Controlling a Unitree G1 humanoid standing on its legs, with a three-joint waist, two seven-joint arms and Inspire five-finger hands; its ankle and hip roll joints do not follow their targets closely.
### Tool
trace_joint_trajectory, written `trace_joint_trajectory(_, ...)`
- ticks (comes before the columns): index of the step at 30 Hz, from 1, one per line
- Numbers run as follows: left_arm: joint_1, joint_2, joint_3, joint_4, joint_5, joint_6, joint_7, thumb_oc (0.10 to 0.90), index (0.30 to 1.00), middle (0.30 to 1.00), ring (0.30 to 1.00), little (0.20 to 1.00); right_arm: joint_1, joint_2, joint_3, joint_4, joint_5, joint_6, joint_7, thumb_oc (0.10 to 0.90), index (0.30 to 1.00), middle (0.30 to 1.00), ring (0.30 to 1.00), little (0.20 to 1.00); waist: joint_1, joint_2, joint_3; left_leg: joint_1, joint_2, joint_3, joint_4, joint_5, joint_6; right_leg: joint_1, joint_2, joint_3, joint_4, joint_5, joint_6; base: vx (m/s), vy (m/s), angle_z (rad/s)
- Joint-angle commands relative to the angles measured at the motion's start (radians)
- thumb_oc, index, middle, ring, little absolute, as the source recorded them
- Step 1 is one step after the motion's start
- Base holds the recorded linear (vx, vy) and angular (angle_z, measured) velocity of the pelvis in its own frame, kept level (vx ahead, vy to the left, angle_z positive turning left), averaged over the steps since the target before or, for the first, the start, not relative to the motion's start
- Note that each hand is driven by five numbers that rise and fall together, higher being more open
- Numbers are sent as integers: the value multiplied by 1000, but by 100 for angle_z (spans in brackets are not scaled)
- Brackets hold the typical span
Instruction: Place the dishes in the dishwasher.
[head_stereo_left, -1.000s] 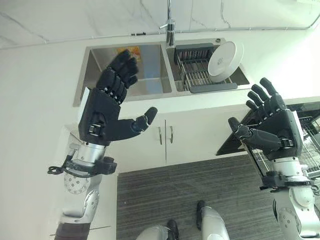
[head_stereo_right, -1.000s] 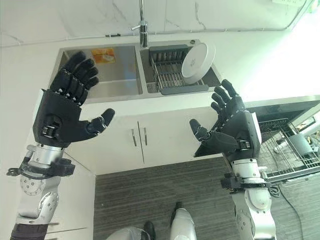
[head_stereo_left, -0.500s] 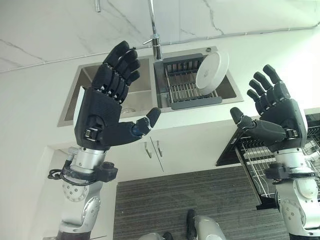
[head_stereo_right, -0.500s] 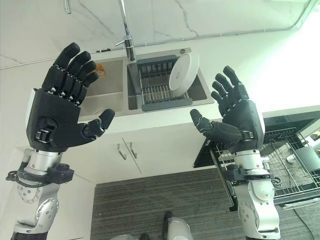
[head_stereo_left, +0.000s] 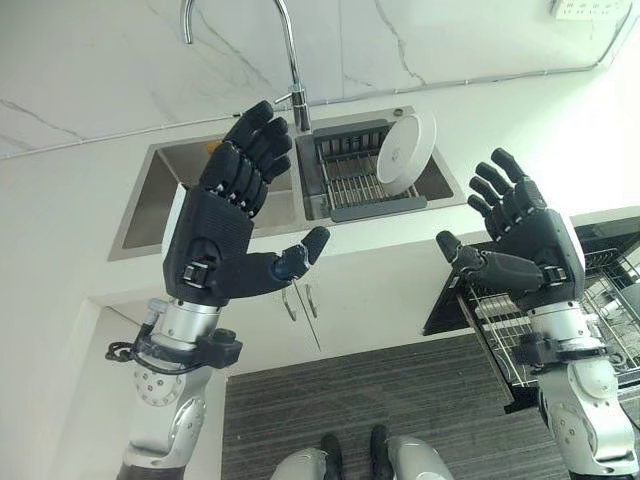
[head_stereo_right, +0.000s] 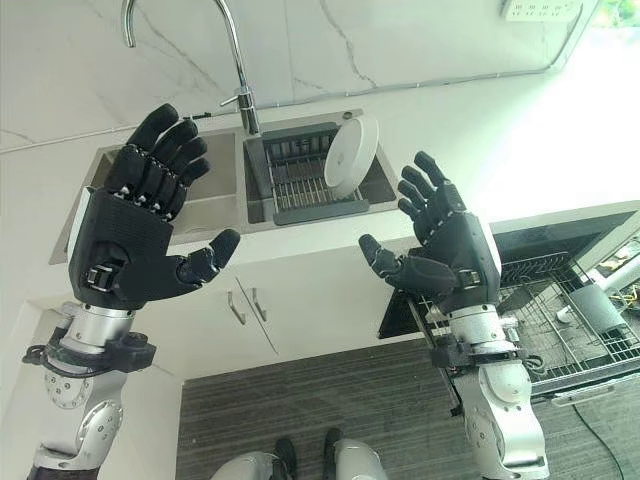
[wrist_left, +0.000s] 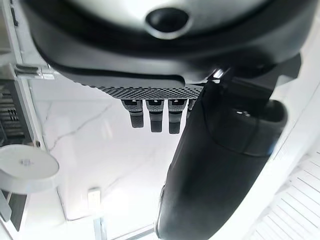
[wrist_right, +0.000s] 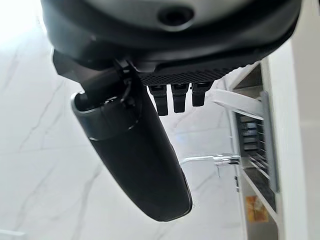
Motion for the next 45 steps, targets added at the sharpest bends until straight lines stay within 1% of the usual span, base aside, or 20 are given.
trace_joint_trajectory(1, -69, 39, 32, -62, 13, -113, 27, 800, 900, 900, 900, 900, -97, 18, -46, -76, 24, -94, 11, 800, 900, 900, 900, 900, 16, -37, -64, 37, 21, -72, 13, -146, -55, 105, -36, -15, -78, -63, 159, 57, 201, 2)
trace_joint_trajectory(6, -71, 46, 39, -59, 24, -123, 19, 800, 900, 900, 900, 900, -103, 16, -41, -67, 18, -75, 10, 800, 900, 900, 900, 900, 31, -40, -49, 41, 8, -93, 13, -151, -30, 133, -30, -40, -78, -47, 167, 70, 232, 3)
trace_joint_trajectory(7, -71, 52, 36, -59, 37, -135, 17, 800, 900, 900, 900, 900, -104, 16, -35, -65, 27, -82, 9, 800, 900, 900, 900, 900, 37, -38, -42, 38, 11, -108, 13, -142, -21, 162, -8, -54, -78, -6, 174, 76, 158, -1)
trace_joint_trajectory(8, -71, 53, 35, -58, 48, -142, 16, 800, 900, 900, 900, 900, -104, 16, -32, -66, 33, -84, 10, 800, 900, 900, 900, 900, 39, -37, -35, 38, 16, -115, 13, -137, -18, 167, -1, -61, -78, 20, 182, 54, 96, -5)
trace_joint_trajectory(9, -78, 56, 36, -55, 63, -145, 16, 800, 900, 900, 900, 900, -105, 19, -26, -59, 34, -85, 20, 800, 900, 900, 900, 900, 44, -44, -23, 37, 21, -118, 13, -134, -18, 156, -14, -68, -78, 38, 190, 7, -13, -11)
trace_joint_trajectory(11, -100, 69, 35, -49, 55, -134, 15, 800, 900, 900, 900, 900, -105, 22, -18, -49, 32, -96, 25, 800, 900, 900, 900, 900, 50, -60, -13, 36, 20, -117, 13, -134, -20, 139, -47, -64, -78, 29, 195, 8, -87, -21)
trace_joint_trajectory(12, -114, 77, 32, -45, 49, -128, 17, 800, 900, 900, 900, 900, -103, 24, -15, -47, 34, -103, 26, 800, 900, 900, 900, 900, 48, -68, -10, 38, 19, -119, 13, -139, -19, 127, -65, -44, -78, 25, 199, 41, -124, -23)
trace_joint_trajectory(15, -129, 79, 14, -47, 66, -106, 15, 800, 900, 900, 900, 900, -95, 37, -15, -64, 32, -101, 20, 800, 900, 900, 900, 900, 25, -81, -13, 56, 16, -135, 13, -166, -15, 62, -113, 73, -78, 53, 218, 111, -178, -3)
trace_joint_trajectory(17, -129, 79, 9, -49, 74, -99, 16, 800, 900, 900, 900, 900, -99, 40, -11, -71, 28, -92, 15, 800, 900, 900, 900, 900, 25, -82, -14, 63, 19, -135, 13, -175, -14, 47, -129, 83, -78, 65, 224, 82, -165, 25)
trace_joint_trajectory(19, -125, 83, 7, -55, 77, -93, 25, 800, 900, 900, 900, 900, -111, 44, -1, -73, 30, -75, 22, 800, 900, 900, 900, 900, 30, -84, -13, 76, 27, -130, 13, -185, -16, 33, -152, 67, -78, 80, 229, 88, -206, 29)
trace_joint_trajectory(24, -118, 91, 16, -69, 68, -97, 34, 800, 900, 900, 900, 900, -136, 28, 14, -70, 39, -65, 17, 800, 900, 900, 900, 900, 51, -91, -22, 78, 52, -124, 13, -193, -25, 39, -159, 39, -78, 44, 243, 60, -282, 20)
trace_joint_trajectory(26, -111, 88, 17, -68, 30, -91, 40, 800, 900, 900, 900, 900, -161, 13, 21, -64, 77, -38, 19, 800, 900, 900, 900, 900, 59, -92, -36, 76, 89, -107, 13, -186, -46, 59, -137, 21, -78, 1, 226, 73, -357, 18)
trace_joint_trajectory(27, -110, 86, 17, -68, 22, -91, 36, 800, 900, 900, 900, 900, -163, 13, 21, -65, 84, -33, 24, 800, 900, 900, 900, 900, 59, -91, -38, 76, 92, -105, 13, -185, -48, 61, -135, 19, -78, -2, 223, 70, -297, 9)
trace_joint_trajectory(29, -89, 65, 25, -82, -26, -84, 9, 800, 900, 900, 900, 900, -165, 12, 24, -74, 123, 11, 64, 800, 900, 900, 900, 900, 59, -85, -51, 78, 125, -84, 13, -173, -75, 71, -118, 7, -78, -29, 199, 75, -241, 2)
trace_joint_trajectory(32, -76, 48, 25, -98, -40, -73, 11, 800, 900, 900, 900, 900, -161, -4, 14, -82, 127, 36, 76, 800, 900, 900, 900, 900, 54, -77, -59, 72, 169, -58, 13, -139, -107, 77, -112, -8, -78, -43, 178, 42, -165, 13)
trace_joint_trajectory(34, -73, 36, 31, -96, -66, -64, -11, 800, 900, 900, 900, 900, -154, -12, -3, -83, 138, 29, 82, 800, 900, 900, 900, 900, 43, -69, -63, 66, 204, -20, 13, -111, -127, 84, -119, -36, -78, -48, 171, 2, -115, 19)
trace_joint_trajectory(36, -77, 31, 25, -90, -81, -71, -38, 800, 900, 900, 900, 900, -142, -12, -20, -87, 174, 22, 69, 800, 900, 900, 900, 900, 19, -59, -61, 70, 235, 61, 13, -95, -139, 90, -139, -78, -78, -44, 175, -40, -49, 39)
trace_joint_trajectory(37, -79, 33, 23, -88, -90, -78, -47, 800, 900, 900, 900, 900, -140, -7, -23, -81, 159, 19, 62, 800, 900, 900, 900, 900, 11, -53, -59, 71, 241, 77, 13, -94, -144, 90, -147, -92, -78, -41, 178, -44, 14, 83)
trace_joint_trajectory(40, -78, 47, 22, -86, -91, -102, -32, 800, 900, 900, 900, 900, -152, 3, -16, -65, 130, 6, 46, 800, 900, 900, 900, 900, -1, -39, -51, 73, 213, 38, 13, -114, -139, 93, -149, -87, -78, -38, 186, -50, 66, 57)
trace_joint_trajectory(45, -95, 70, 9, -73, -42, -113, 2, 800, 900, 900, 900, 900, -171, -1, -9, -47, 125, 5, 30, 800, 900, 900, 900, 900, 5, -37, -71, 74, 181, -7, 13, -138, -126, 93, -152, -68, -78, -36, 196, -4, 53, 8)
